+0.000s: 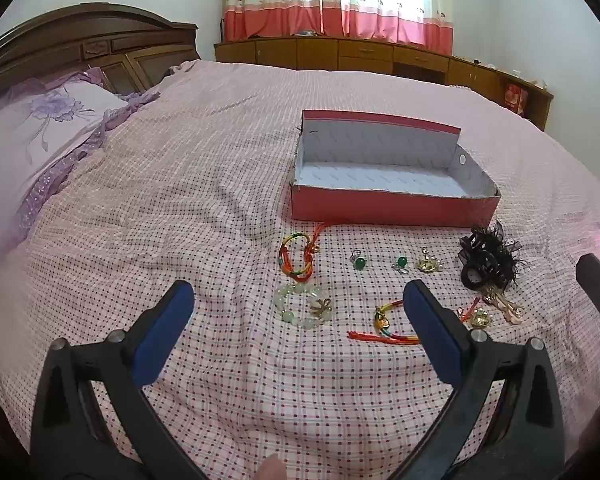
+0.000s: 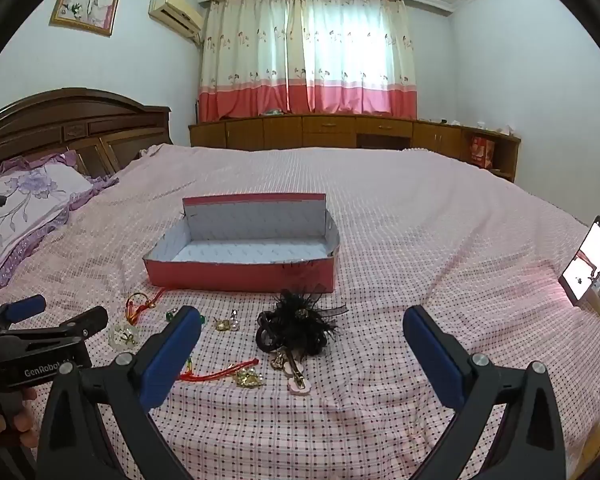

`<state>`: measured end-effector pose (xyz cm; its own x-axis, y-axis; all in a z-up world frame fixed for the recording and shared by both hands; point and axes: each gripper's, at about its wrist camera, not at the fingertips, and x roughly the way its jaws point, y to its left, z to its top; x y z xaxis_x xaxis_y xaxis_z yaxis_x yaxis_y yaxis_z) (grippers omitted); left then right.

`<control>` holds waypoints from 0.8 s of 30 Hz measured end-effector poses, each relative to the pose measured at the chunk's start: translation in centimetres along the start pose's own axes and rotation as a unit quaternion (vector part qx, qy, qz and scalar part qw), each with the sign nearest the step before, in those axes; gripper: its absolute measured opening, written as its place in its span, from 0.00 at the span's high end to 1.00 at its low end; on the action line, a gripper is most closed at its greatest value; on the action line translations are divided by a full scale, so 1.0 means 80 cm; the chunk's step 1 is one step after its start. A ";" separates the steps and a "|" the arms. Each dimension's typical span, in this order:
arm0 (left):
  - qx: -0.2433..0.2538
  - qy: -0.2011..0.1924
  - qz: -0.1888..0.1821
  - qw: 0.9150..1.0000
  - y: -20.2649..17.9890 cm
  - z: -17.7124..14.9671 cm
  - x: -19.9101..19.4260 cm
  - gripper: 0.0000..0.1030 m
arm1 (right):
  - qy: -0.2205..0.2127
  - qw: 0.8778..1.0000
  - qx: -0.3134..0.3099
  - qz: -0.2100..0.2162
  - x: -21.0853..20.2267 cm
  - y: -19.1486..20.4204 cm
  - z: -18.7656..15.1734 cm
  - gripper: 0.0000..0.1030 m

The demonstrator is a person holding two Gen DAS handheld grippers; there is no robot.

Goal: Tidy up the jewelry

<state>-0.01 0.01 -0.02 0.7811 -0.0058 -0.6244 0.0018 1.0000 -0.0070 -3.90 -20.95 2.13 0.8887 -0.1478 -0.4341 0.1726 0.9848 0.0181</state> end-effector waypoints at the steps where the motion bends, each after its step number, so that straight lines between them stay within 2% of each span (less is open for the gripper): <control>1: 0.001 0.000 0.000 1.000 0.000 0.000 0.000 0.05 | -0.007 1.000 0.002 0.003 -0.001 0.000 0.000 0.00; 24: 0.001 -0.014 0.002 1.000 -0.003 0.005 -0.005 0.05 | -0.014 1.000 0.003 0.002 -0.003 0.001 0.008 0.00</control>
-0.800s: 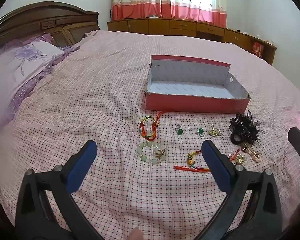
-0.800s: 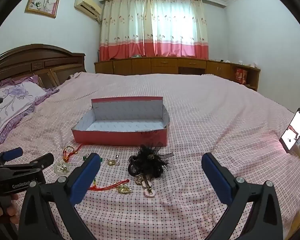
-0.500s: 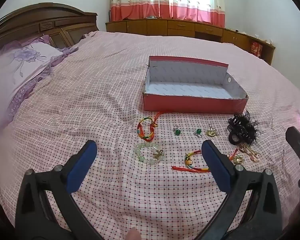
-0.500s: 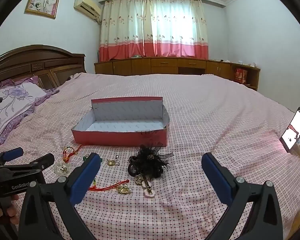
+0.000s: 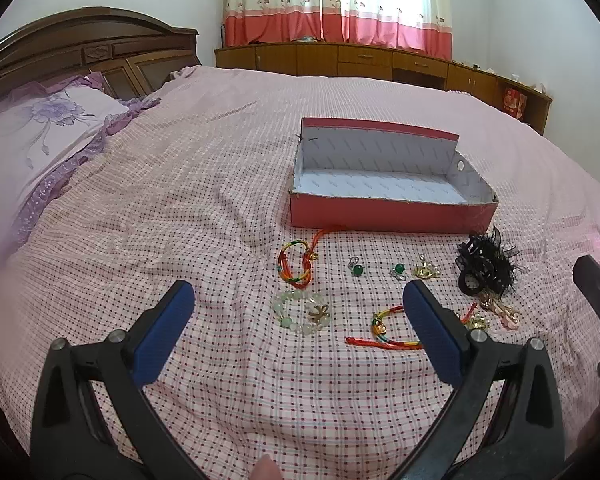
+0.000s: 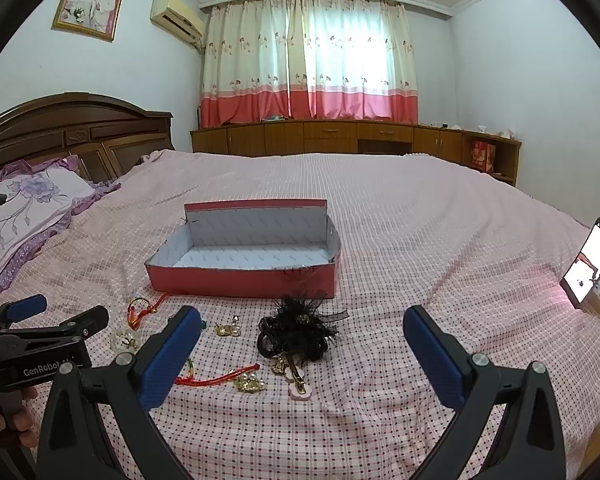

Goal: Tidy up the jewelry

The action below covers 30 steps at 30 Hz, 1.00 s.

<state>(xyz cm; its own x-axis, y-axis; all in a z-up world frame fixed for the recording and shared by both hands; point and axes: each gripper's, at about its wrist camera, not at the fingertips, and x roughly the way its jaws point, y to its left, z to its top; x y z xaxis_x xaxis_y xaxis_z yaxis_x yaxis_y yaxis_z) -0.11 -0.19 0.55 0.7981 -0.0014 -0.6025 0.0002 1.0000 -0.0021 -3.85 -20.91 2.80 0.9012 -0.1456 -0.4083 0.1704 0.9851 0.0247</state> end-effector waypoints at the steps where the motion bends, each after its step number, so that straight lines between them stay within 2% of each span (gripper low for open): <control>1: -0.001 -0.002 0.000 1.000 0.000 0.000 0.000 0.05 | -0.002 1.000 0.000 0.001 -0.001 0.000 -0.002 0.00; 30: -0.005 -0.012 0.000 1.000 0.000 0.002 -0.004 0.05 | -0.017 1.000 0.007 0.007 -0.006 0.000 -0.005 0.00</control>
